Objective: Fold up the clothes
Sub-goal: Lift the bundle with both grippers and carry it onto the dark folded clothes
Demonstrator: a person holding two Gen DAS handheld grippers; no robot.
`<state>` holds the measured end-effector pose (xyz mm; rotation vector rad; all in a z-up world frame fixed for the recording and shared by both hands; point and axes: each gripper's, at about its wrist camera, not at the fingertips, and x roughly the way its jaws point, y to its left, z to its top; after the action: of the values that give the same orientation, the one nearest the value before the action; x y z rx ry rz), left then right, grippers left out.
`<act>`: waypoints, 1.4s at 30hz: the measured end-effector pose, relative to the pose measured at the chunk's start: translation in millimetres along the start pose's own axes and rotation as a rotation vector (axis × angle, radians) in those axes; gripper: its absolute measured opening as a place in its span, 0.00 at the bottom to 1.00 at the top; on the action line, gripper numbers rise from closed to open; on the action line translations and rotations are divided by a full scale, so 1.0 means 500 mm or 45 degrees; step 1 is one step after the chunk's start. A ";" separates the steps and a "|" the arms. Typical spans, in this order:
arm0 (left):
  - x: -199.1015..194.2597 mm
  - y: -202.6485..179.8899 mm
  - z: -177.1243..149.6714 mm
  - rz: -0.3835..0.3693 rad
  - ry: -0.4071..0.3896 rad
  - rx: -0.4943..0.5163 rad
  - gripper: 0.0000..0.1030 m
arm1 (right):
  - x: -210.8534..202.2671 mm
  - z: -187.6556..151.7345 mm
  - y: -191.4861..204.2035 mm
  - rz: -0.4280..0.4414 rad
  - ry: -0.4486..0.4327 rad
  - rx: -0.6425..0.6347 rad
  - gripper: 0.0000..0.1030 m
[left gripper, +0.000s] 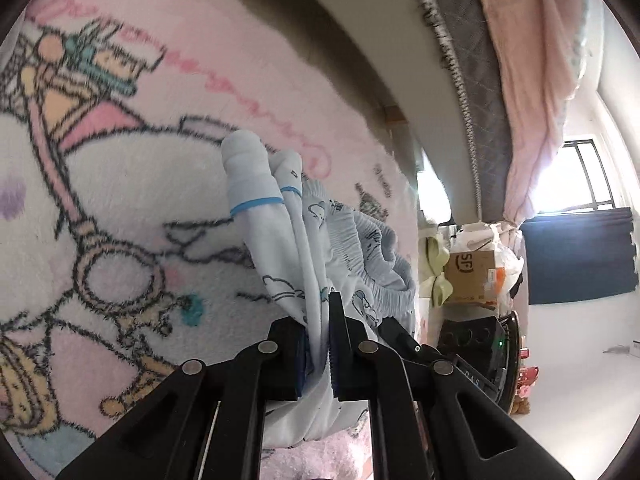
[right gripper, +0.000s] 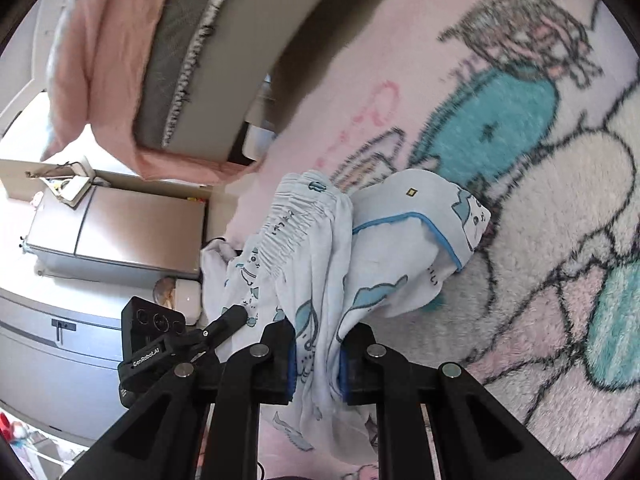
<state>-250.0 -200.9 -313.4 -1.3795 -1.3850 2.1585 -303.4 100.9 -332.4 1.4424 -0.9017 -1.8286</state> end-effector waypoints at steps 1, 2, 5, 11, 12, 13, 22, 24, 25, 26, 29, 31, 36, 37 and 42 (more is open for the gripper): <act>-0.008 -0.004 0.002 -0.010 -0.006 0.004 0.07 | -0.003 0.002 0.009 0.002 -0.004 -0.008 0.13; -0.015 -0.009 0.005 -0.018 -0.013 0.010 0.07 | -0.005 0.003 0.019 0.003 -0.006 -0.017 0.13; -0.042 -0.008 0.017 -0.035 -0.032 0.026 0.07 | -0.003 0.007 0.052 0.000 -0.008 -0.047 0.13; -0.095 0.016 0.053 -0.058 -0.060 0.021 0.07 | 0.041 0.014 0.122 -0.034 0.021 -0.091 0.13; -0.110 0.025 0.060 -0.064 -0.074 0.014 0.07 | 0.052 0.016 0.133 -0.042 0.032 -0.102 0.13; -0.125 0.035 0.068 -0.069 -0.089 0.007 0.07 | 0.064 0.016 0.145 -0.046 0.043 -0.112 0.13; -0.292 0.099 0.136 -0.002 -0.290 0.080 0.07 | 0.227 0.024 0.281 -0.012 0.130 -0.230 0.13; -0.331 0.116 0.151 0.011 -0.339 0.086 0.07 | 0.272 0.024 0.321 -0.004 0.167 -0.271 0.13; -0.349 0.127 0.158 0.012 -0.363 0.076 0.07 | 0.289 0.023 0.338 0.002 0.180 -0.292 0.13; -0.366 0.139 0.165 0.012 -0.386 0.064 0.07 | 0.309 0.021 0.359 0.006 0.191 -0.317 0.13; -0.418 0.179 0.189 0.007 -0.452 0.015 0.07 | 0.359 0.017 0.410 0.032 0.221 -0.361 0.13; -0.447 0.201 0.201 0.003 -0.488 -0.003 0.07 | 0.388 0.011 0.437 0.049 0.240 -0.385 0.13; -0.502 0.245 0.225 0.040 -0.563 -0.022 0.07 | 0.470 -0.006 0.487 0.063 0.286 -0.430 0.13; -0.512 0.254 0.230 0.045 -0.578 -0.025 0.07 | 0.486 -0.009 0.496 0.067 0.289 -0.439 0.13; -0.559 0.299 0.248 0.031 -0.673 -0.061 0.07 | 0.561 -0.029 0.530 0.103 0.304 -0.489 0.13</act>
<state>-159.7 -524.4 -256.4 -0.8671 -1.5964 2.6428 -328.3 -279.4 -269.6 1.3208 -0.4531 -1.6189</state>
